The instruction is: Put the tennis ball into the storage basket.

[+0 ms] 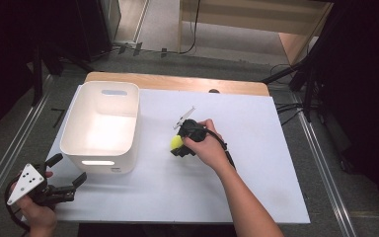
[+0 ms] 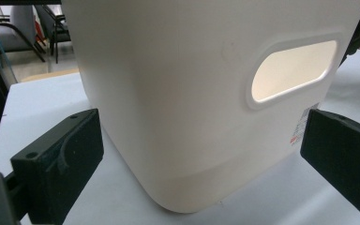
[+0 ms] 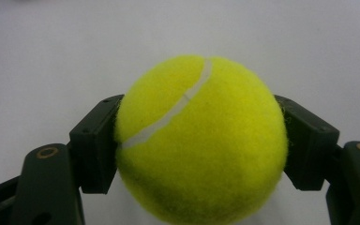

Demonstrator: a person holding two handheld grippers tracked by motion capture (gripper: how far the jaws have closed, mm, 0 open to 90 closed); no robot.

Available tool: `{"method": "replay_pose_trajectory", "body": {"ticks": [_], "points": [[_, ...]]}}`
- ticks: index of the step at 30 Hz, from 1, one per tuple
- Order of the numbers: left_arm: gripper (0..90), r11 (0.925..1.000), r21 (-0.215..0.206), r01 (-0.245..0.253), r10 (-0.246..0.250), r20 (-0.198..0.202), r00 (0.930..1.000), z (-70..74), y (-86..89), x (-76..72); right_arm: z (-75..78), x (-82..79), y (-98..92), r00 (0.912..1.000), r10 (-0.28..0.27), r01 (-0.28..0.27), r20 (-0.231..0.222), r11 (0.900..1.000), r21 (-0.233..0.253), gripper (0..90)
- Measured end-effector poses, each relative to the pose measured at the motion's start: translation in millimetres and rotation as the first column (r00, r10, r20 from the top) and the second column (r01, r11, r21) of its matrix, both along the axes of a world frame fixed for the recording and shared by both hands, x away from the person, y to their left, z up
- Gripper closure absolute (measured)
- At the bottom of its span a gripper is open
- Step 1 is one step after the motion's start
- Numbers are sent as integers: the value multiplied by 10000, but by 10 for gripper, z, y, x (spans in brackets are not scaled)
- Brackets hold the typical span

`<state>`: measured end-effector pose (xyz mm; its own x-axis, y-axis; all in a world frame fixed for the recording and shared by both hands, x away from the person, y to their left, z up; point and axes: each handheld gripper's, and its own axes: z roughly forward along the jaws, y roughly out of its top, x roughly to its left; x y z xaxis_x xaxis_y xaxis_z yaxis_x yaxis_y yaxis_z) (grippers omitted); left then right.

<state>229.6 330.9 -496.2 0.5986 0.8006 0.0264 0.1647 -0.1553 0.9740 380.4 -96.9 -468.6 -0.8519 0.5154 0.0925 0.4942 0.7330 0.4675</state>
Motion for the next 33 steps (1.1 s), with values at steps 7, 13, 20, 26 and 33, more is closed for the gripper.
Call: {"method": "replay_pose_trajectory", "body": {"ticks": [7,13,20,26,33], "points": [[0,10000,-18,28,-28,5,10000,-1,-1,3,123,1,14,9997,245,-243,-61,9988,436,239],[0,10000,-13,33,-33,8,10000,-1,0,3,227,-6,37,9995,300,-299,-15,9982,527,239],[0,10000,-8,43,-43,13,10000,-1,-2,2,323,-13,48,9981,616,-615,22,9954,732,240],[0,10000,22,41,-41,6,10000,-1,-3,3,397,-17,66,9975,705,-705,24,9944,787,239],[0,10000,39,88,-88,9,10000,-1,-5,5,503,-27,117,9964,828,-838,151,9930,831,239]]}}
